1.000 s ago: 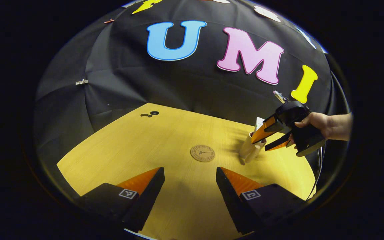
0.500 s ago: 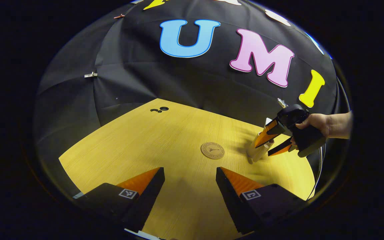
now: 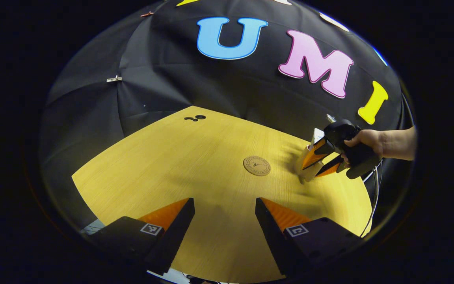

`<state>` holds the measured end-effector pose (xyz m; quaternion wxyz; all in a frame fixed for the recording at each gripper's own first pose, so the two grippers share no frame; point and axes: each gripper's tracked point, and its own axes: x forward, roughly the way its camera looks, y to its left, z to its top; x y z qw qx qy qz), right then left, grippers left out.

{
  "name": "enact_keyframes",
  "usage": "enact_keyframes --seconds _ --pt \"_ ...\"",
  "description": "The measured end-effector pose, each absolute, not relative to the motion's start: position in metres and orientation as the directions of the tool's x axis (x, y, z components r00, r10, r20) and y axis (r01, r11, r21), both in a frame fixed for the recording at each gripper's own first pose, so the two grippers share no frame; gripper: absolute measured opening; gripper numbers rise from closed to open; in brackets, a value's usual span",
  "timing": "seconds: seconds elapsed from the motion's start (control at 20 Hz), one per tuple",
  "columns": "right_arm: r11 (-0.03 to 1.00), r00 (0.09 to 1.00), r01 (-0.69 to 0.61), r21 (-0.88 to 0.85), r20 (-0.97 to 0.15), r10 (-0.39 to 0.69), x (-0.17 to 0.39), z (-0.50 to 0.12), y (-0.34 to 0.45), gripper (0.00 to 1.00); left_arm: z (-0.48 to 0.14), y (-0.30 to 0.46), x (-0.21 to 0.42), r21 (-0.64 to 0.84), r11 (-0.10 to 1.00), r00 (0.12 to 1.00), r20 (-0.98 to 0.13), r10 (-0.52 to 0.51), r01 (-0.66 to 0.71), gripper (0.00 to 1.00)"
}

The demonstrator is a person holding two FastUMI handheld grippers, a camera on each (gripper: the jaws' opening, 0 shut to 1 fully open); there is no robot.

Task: Put the toothbrush and toothpaste on the desktop into the cup, then pick up the cup and place it on the coaster on the desktop.

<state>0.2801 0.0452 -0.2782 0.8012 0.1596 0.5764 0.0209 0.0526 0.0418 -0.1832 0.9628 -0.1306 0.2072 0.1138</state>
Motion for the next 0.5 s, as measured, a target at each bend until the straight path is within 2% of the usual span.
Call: enact_keyframes --seconds 0.05,0.1,0.15,0.2,0.25,0.35,0.45,0.5 --pt "0.95 0.337 0.146 0.275 -0.917 0.214 0.281 -0.278 0.046 0.6 -0.184 0.04 0.052 -0.2 0.941 0.887 -0.432 0.164 -0.272 0.98" --pt "0.951 0.339 0.137 0.276 -0.916 0.216 0.281 -0.281 0.046 0.43 -0.184 0.038 0.05 -0.198 0.943 0.886 -0.435 0.162 -0.269 0.98" --pt "0.952 0.335 0.133 0.277 -0.916 0.22 0.28 -0.281 0.046 0.43 -0.184 0.037 0.05 -0.197 0.943 0.885 -0.436 0.16 -0.268 0.98" --pt "0.951 0.333 0.135 0.277 -0.917 0.22 0.279 -0.279 0.045 0.38 -0.184 0.035 0.05 -0.198 0.944 0.885 -0.437 0.158 -0.266 0.98" --pt "0.951 0.327 0.131 0.279 -0.918 0.224 0.279 -0.279 0.045 0.43 -0.185 0.032 0.051 -0.201 0.944 0.885 -0.439 0.154 -0.263 0.98" --pt "0.956 0.319 0.115 0.271 -0.921 0.223 0.279 -0.28 0.042 0.4 -0.186 0.028 0.051 -0.208 0.943 0.884 -0.444 0.145 -0.259 0.98" --pt "0.961 0.335 0.094 0.26 -0.917 0.215 0.28 -0.279 0.041 0.29 -0.187 0.023 0.051 -0.211 0.944 0.882 -0.452 0.137 -0.255 0.98" --pt "0.961 0.345 0.082 0.264 -0.912 0.221 0.279 -0.277 0.039 0.27 -0.189 0.022 0.051 -0.211 0.945 0.881 -0.453 0.134 -0.252 0.98"
